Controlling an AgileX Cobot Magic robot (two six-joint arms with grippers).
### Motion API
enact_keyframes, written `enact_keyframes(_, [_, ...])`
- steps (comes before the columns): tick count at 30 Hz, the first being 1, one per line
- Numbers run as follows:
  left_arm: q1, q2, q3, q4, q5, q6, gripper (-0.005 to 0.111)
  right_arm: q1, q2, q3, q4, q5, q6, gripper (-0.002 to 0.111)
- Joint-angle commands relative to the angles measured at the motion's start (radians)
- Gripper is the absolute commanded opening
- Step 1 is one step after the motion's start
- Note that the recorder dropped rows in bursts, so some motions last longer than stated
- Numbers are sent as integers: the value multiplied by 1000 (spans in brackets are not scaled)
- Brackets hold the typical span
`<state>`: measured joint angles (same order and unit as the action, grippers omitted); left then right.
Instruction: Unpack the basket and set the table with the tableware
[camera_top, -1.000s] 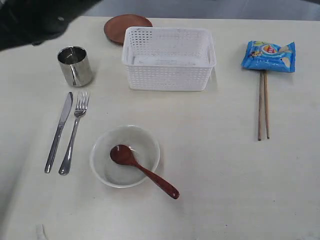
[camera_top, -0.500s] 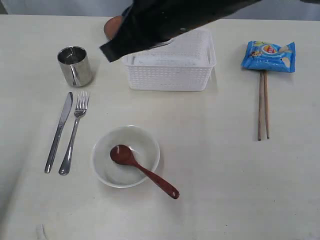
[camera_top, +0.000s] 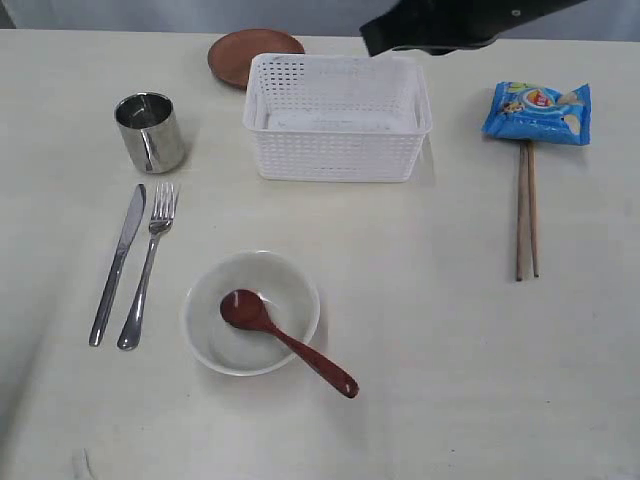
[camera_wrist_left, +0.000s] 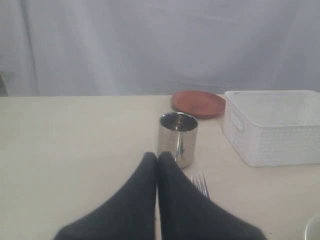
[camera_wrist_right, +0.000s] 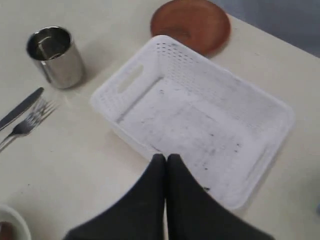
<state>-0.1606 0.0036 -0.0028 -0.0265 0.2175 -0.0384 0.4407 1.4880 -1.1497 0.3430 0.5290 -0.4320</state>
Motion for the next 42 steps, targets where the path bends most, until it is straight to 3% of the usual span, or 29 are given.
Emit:
enact_keyframes(1, [-1, -4, 3, 0, -6, 0, 0, -97, -13, 2, -11, -4, 27, -1])
enact_keyframes(10, [-1, -4, 3, 0, -6, 0, 0, -324, 6, 2, -11, 2, 141, -1])
enact_keyframes(17, [-1, -4, 3, 0, -6, 0, 0, -441, 62, 2, -13, 140, 210, -1])
enact_keyframes(31, [-1, -4, 3, -2, -6, 0, 0, -558, 68, 2, -39, 219, 218, -1])
enact_keyframes(42, [-1, -4, 3, -2, -6, 0, 0, -567, 68, 2, -64, 145, 218, -1])
